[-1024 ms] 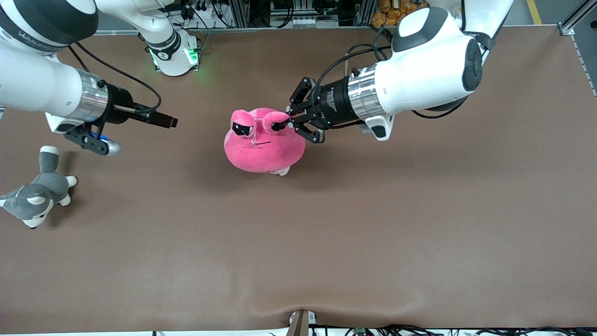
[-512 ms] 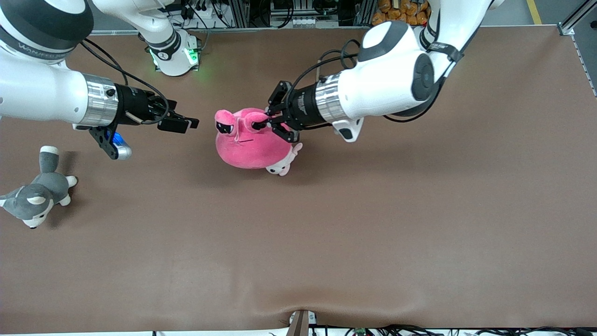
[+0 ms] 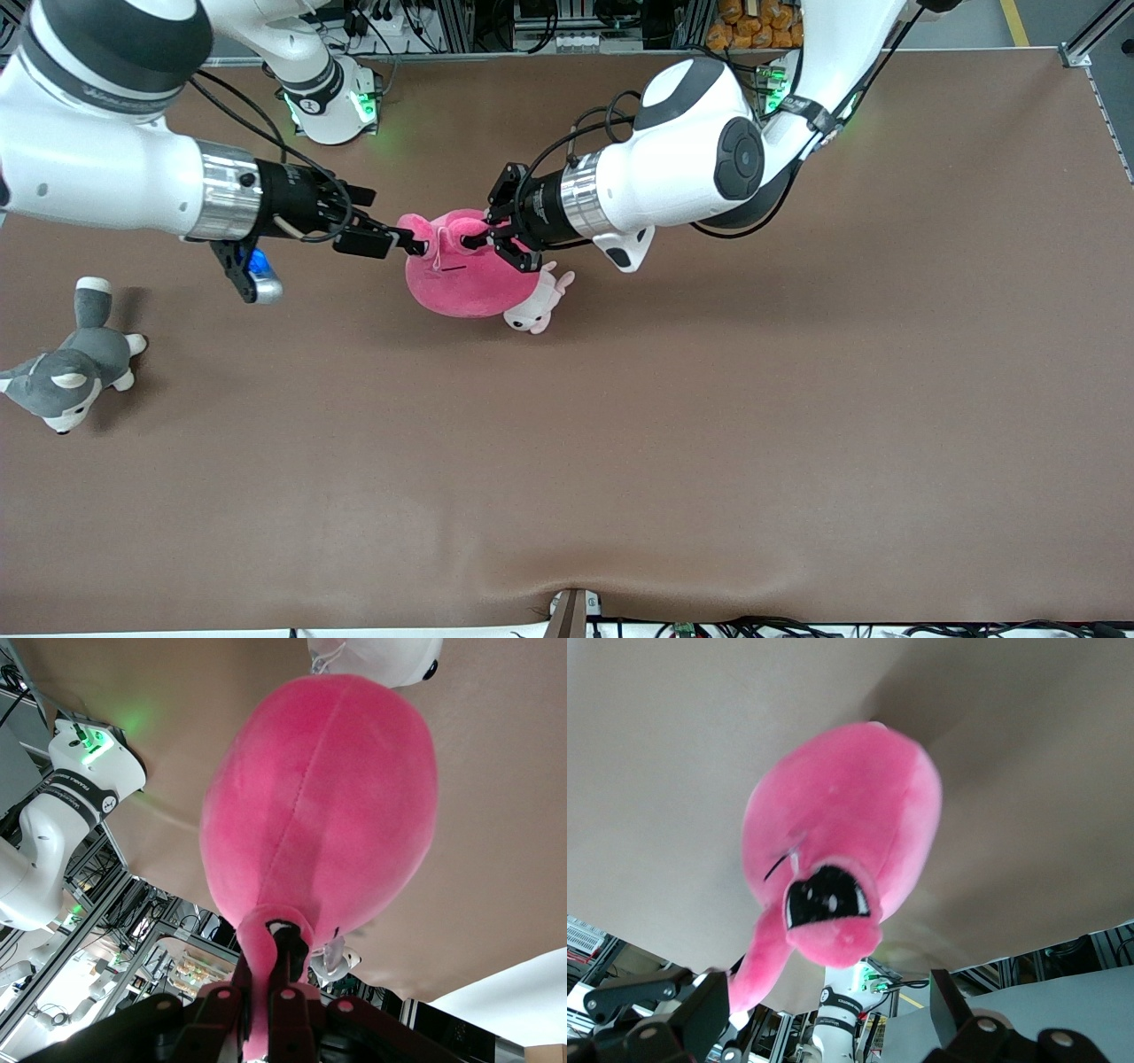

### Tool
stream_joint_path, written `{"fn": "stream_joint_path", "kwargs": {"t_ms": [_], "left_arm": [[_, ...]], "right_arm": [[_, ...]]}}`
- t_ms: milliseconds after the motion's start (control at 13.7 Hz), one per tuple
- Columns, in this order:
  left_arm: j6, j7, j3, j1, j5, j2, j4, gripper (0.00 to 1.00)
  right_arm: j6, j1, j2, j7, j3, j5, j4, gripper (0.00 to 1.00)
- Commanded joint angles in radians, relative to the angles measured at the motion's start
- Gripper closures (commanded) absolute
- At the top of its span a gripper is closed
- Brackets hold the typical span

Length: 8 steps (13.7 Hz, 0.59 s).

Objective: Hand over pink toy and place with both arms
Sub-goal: 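Grasp the pink toy with the right gripper beside the left gripper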

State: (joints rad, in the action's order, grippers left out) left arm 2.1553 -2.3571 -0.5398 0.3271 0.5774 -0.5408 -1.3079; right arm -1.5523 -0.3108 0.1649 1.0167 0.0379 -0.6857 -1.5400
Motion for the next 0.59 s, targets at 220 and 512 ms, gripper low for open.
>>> {"fn": "stream_joint_path", "kwargs": {"t_ms": [220,512], "left_arm": [[0.008,-0.031,0.011,0.018,-0.014,0.002,0.022,1.00],[0.008,-0.030,0.012,0.013,-0.014,0.004,0.022,1.00]], "right_arm": [[0.009,-0.005,0.041,0.025,0.010,-0.015,-0.021,0.00],[0.006,0.002,0.064,0.025,0.011,-0.014,-0.046,0.00]]}}
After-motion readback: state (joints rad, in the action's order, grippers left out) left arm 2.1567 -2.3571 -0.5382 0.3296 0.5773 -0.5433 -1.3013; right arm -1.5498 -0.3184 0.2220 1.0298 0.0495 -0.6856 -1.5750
